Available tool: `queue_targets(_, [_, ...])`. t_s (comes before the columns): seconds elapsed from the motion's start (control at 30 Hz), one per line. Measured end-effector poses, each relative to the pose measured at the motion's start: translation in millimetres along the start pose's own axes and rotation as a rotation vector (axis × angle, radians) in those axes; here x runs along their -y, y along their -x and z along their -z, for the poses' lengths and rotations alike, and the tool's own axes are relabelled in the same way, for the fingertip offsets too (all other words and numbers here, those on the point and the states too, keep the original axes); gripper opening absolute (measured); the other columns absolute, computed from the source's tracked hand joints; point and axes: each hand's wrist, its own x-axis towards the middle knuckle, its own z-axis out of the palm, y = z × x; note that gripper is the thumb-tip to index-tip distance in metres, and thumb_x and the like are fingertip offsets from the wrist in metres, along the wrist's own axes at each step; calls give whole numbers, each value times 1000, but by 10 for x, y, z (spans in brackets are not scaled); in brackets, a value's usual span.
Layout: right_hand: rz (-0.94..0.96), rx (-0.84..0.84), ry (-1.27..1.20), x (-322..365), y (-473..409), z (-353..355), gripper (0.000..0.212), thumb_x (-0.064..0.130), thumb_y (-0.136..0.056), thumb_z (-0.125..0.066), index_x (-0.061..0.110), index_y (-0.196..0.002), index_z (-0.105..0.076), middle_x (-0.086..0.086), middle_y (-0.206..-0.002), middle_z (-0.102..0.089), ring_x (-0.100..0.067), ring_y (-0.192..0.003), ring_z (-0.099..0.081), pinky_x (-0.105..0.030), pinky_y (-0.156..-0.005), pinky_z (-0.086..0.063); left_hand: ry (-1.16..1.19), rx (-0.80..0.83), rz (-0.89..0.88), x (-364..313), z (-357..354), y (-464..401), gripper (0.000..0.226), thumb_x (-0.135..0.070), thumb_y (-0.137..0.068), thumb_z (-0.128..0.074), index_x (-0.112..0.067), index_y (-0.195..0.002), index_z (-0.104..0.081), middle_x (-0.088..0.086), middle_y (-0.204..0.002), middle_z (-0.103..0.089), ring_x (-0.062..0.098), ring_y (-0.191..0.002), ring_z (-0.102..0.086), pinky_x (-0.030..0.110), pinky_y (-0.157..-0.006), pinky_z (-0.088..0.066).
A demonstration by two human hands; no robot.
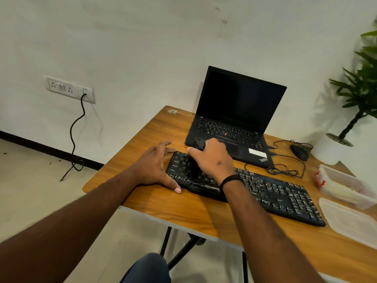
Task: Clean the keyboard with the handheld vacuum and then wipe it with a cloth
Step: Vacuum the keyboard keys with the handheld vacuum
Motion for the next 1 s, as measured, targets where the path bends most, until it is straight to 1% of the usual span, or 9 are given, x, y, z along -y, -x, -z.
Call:
queue_targets(0.07, [-71,25,-19,-66,-92,135,35,46,-82,-64,15,-70,-56,2,-66,-59,-20,-62,-59,-27,-52,-37,0,1,2,10,-6,-7,159,-74,-32,-90,-26,-158,-6,-6,-159,-34,19,-149,-23,38,-120,-23])
queue_targets(0.2, [-115,-115,-65,-100,-91,66,41,49,-88,-61,14,-67,-53,4,-63,-55,-21,-62,-57,-25,-50,-34,-1,3,7,25,-5,-18,161,-82,-27,-83,-28,-157,-5,-4,-160,-32,19,-149,-23,41,-121,-24])
queue_targets(0.3, [7,-10,-2,-63,-55,-14,41,48,-86,-61,18,-63,-44,4,-61,-51,-18,-56,-51,-25,-48,-30,-2,-3,-8,28,-13,-18,161,-83,-27,-82,-27,-158,-6,-6,-159,-35,18,-148,-24,38,-120,-24])
queue_targets(0.37, [-7,68,59,-81,-131,111,37,47,-83,-62,18,-67,-47,3,-65,-53,-18,-57,-50,-26,-50,-32,-2,-5,-10,40,-17,-20,163,-87,-25,-79,-29,-157,-5,-7,-159,-35,17,-148,-23,37,-120,-24])
queue_targets(0.53, [-85,-89,8,-70,-147,90,40,46,-86,-62,14,-66,-49,2,-63,-53,-20,-58,-53,-26,-51,-38,-9,-6,-7,63,-28,-36,161,-86,-27,-81,-30,-157,-4,-7,-160,-34,17,-149,-23,38,-120,-23])
queue_targets(0.7, [-22,112,-51,-128,-179,115,35,43,-81,-64,17,-64,-46,1,-59,-48,-19,-54,-46,-30,-53,-37,-9,-2,-15,22,-13,-17,161,-82,-28,-82,-26,-158,-5,-10,-159,-35,16,-148,-22,36,-120,-20])
queue_targets(0.8, [-144,26,-58,-163,-187,202,37,45,-83,-64,15,-68,-51,2,-64,-53,-21,-60,-53,-28,-54,-38,-13,1,-10,15,-14,-17,163,-85,-26,-81,-26,-158,-5,-9,-159,-35,18,-149,-22,36,-120,-21])
queue_targets(0.87, [-79,-35,-57,-75,-98,97,38,48,-86,-62,15,-69,-54,2,-66,-58,-20,-62,-57,-26,-52,-40,-9,-11,-3,-5,-15,-14,157,-71,-34,-91,-25,-158,-7,-5,-159,-34,20,-149,-23,37,-120,-22])
queue_targets(1.0, [98,131,-25,33,-26,17,37,49,-83,-63,17,-67,-53,1,-67,-60,-21,-62,-61,-28,-50,-39,-19,-9,-1,-28,-6,-1,155,-68,-37,-92,-23,-159,-7,-1,-160,-32,21,-149,-23,38,-120,-24])
